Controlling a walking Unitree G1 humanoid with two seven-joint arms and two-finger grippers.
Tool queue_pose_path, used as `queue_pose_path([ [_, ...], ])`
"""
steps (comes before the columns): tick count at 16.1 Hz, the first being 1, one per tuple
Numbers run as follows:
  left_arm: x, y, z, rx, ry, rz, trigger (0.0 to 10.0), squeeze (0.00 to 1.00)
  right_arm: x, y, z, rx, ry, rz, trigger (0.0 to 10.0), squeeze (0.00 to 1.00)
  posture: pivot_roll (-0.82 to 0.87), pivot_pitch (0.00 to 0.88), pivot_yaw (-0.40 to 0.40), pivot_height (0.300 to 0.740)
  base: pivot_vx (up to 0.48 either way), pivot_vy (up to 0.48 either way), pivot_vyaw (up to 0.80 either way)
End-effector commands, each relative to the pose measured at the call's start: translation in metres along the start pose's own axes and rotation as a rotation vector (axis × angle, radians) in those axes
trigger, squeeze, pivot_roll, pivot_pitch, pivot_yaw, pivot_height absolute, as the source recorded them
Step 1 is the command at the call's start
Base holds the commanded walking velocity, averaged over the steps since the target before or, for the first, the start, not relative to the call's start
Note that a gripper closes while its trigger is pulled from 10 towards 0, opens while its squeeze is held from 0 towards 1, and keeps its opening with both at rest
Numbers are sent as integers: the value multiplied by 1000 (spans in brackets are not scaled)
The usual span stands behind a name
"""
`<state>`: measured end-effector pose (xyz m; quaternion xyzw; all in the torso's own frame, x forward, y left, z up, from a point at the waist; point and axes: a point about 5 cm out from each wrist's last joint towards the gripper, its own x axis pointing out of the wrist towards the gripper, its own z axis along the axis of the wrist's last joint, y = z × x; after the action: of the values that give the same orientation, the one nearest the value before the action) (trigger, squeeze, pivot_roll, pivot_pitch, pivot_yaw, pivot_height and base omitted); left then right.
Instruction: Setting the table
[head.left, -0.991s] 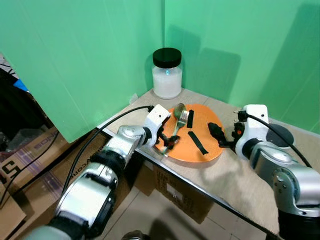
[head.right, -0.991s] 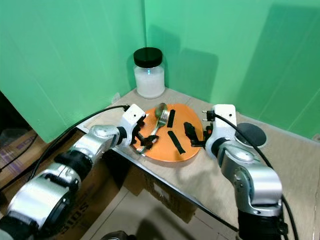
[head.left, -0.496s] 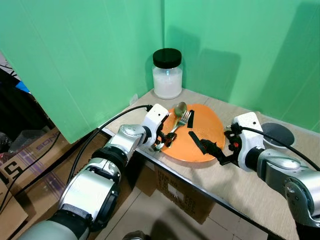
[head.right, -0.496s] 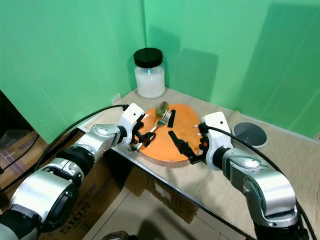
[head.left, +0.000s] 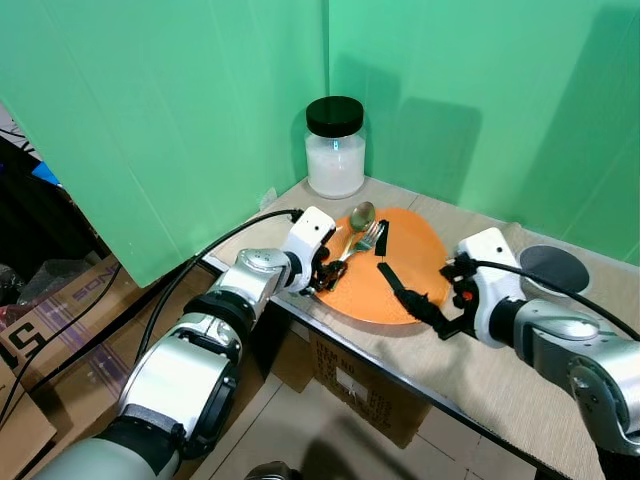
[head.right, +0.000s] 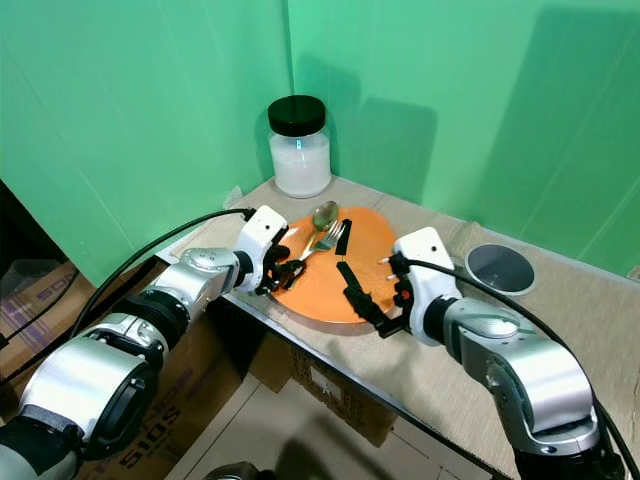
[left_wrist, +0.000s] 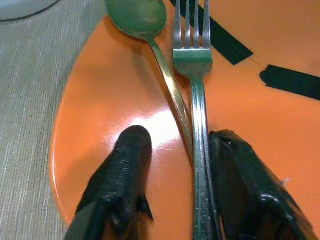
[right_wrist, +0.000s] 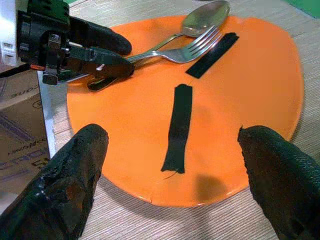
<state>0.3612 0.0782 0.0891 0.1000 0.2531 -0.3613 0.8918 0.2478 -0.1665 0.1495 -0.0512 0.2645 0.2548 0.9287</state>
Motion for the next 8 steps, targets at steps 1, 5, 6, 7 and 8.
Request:
queue_pose_path([
  [1, -2, 3, -2, 4, 28, 8, 0, 0, -1, 2, 3, -19, -13, 9, 10000, 0, -50, 0, 120, 740, 0, 0, 0],
  [5, -4, 8, 1, -13, 29, 10, 0, 0, 1, 1, 2, -26, -8, 0, 10000, 0, -50, 0, 122, 740, 0, 0, 0],
  [6, -5, 10, 2, -22, 25, 15, 0, 0, 1, 1, 2, -28, -8, -3, 10000, 0, -47, 0, 121, 740, 0, 0, 0],
  [7, -5, 10, 3, -23, 24, 16, 0, 0, 1, 1, 2, -29, -8, -3, 10000, 0, -47, 0, 121, 740, 0, 0, 0],
  [8, -6, 11, 3, -23, 23, 19, 0, 0, 2, 1, 2, -30, -7, -5, 10000, 0, -45, 0, 119, 740, 0, 0, 0],
])
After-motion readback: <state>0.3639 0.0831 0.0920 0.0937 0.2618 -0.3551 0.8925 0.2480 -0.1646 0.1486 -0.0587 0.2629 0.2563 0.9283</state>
